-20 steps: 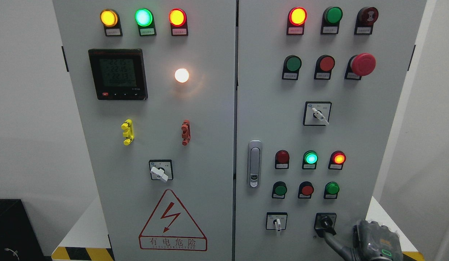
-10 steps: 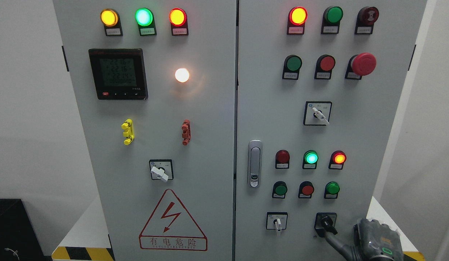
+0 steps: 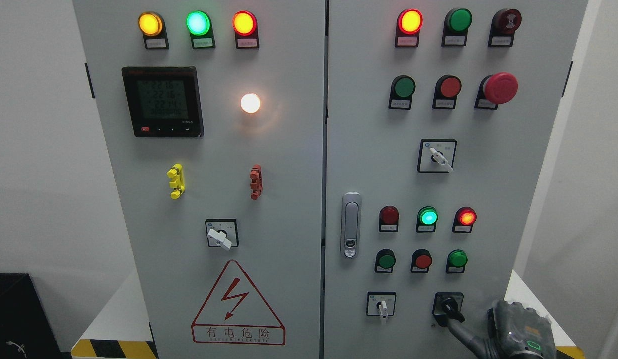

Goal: Flip black knob to close circuit

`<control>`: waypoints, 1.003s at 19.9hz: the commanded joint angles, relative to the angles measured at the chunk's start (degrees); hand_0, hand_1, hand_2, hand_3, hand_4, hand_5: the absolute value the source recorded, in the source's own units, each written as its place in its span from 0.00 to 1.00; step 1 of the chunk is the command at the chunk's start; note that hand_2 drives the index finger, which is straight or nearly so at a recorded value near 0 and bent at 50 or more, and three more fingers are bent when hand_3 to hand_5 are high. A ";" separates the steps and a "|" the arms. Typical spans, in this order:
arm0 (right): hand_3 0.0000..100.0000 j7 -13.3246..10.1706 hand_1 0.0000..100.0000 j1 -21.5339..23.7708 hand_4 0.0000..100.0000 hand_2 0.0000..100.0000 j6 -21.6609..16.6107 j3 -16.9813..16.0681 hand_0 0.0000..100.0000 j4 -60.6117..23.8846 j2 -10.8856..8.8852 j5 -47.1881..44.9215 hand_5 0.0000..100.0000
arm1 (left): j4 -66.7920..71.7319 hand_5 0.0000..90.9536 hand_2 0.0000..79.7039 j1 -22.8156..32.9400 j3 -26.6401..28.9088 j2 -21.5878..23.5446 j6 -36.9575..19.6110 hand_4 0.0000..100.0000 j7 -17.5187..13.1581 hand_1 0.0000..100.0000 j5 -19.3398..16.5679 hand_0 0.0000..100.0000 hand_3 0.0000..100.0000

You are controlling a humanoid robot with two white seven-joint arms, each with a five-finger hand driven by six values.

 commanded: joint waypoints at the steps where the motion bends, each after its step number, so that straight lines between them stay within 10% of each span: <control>1: 0.99 -0.41 0.09 0.29 0.82 0.79 -0.13 0.51 0.00 -0.34 0.23 -0.14 0.79 | 1.32 0.00 0.00 0.00 -1.14 0.00 0.02 0.00 0.02 0.00 -1.23 0.00 0.00; 20: 0.99 -0.76 0.09 1.88 0.81 0.79 -0.21 3.14 0.00 -1.57 0.23 -0.22 0.79 | 1.23 0.00 0.00 0.00 -1.14 0.00 0.02 0.00 0.02 0.00 -1.23 0.00 0.00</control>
